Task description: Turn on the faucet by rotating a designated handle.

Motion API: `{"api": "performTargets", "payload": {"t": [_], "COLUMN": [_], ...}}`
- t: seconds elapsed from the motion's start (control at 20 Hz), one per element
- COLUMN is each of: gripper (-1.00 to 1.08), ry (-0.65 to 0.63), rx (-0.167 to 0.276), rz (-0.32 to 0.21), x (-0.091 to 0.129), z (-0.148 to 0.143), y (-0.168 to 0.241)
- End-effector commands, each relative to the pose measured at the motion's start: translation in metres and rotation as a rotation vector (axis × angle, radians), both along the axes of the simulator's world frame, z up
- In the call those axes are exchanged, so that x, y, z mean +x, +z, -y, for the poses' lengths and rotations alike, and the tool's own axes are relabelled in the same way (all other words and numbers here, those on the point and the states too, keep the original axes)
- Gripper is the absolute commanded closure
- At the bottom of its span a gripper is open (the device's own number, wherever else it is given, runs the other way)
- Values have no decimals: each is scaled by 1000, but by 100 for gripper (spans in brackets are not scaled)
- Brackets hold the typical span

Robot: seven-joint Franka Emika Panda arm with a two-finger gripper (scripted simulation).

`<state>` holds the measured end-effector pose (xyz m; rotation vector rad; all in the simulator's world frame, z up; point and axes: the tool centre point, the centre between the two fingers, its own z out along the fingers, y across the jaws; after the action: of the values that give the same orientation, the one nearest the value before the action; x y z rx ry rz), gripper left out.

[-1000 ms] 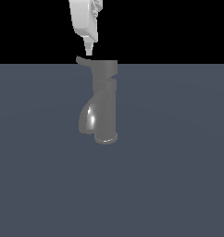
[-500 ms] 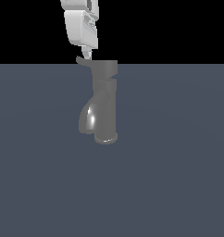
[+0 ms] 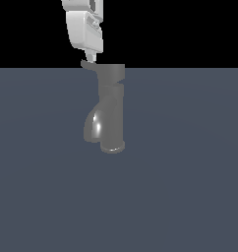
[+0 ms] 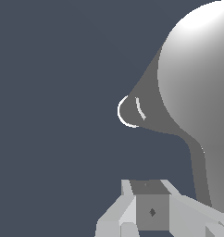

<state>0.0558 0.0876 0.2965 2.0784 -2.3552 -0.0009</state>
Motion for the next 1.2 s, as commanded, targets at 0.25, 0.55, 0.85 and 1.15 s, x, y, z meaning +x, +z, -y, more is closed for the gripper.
{"api": "performTargets", "payload": {"t": [0.25,0.55,0.85,1.15], "gripper": [108,108,108,108], "ry": [0,0,0,-2], "rx": [0,0,0,-2], "rz": [1,1,1,7], "x": [-20,-36,-51,-59], "z": [-8,-16,-22,-15], "y": [0,0,0,0]}}
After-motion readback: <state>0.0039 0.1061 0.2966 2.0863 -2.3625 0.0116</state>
